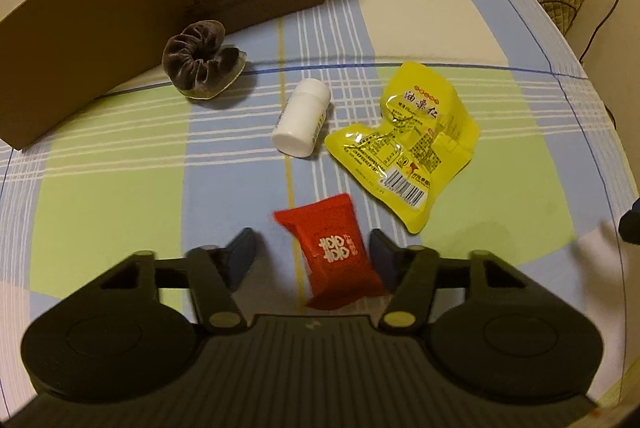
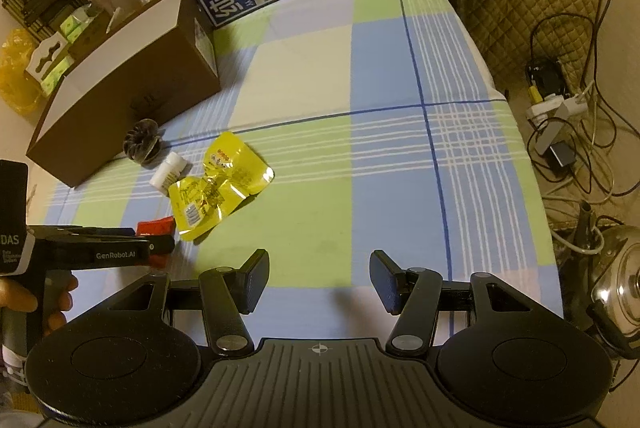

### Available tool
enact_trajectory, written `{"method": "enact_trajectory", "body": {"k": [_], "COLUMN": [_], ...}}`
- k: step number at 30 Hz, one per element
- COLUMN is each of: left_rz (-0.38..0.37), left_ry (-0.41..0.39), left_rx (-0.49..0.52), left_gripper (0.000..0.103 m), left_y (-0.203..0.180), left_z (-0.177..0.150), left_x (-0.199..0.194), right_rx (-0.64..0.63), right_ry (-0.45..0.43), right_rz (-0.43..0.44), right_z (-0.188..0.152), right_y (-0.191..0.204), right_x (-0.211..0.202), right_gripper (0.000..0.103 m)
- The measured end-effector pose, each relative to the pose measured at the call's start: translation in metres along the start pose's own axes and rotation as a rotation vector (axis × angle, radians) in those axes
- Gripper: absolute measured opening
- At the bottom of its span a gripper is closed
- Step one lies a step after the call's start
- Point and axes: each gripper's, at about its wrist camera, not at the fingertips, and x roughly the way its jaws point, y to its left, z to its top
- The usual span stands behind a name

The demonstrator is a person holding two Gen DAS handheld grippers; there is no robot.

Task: Organize objects
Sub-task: 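Grasp the red candy packet with the left tool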

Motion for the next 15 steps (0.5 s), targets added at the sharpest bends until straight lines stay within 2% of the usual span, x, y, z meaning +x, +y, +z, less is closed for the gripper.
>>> {"method": "enact_trajectory", "body": {"k": [3, 7, 11, 15], "left_rz": [0.006, 0.001, 0.012, 0.043], "left_ry": [-0.015, -0.031, -0.042, -0.046], "left_rx": [0.02, 0.039, 0.043, 0.001], "left_gripper": [0.044, 0.028, 0.026, 0.026], "left_y": [0.0, 0.003, 0.011, 0.035], "left_z": [-0.001, -0.001, -0.006, -0.013], "left_x": [0.0, -0.001, -0.004, -0.009], "right_rx": [-0.005, -0.013, -0.017, -0.041], "right_ry": [0.004, 0.011, 0.016, 0.015], "right_rz": [0.005, 0.011, 0.017, 0.042], "right_z": [0.001, 0.002, 0.004, 0.008], "right_y": [0.001, 0.004, 0.007, 0.016], "right_x": [0.002, 0.006, 0.012, 0.02], "right_gripper": [0.053, 0.053, 0.053, 0.053]}}
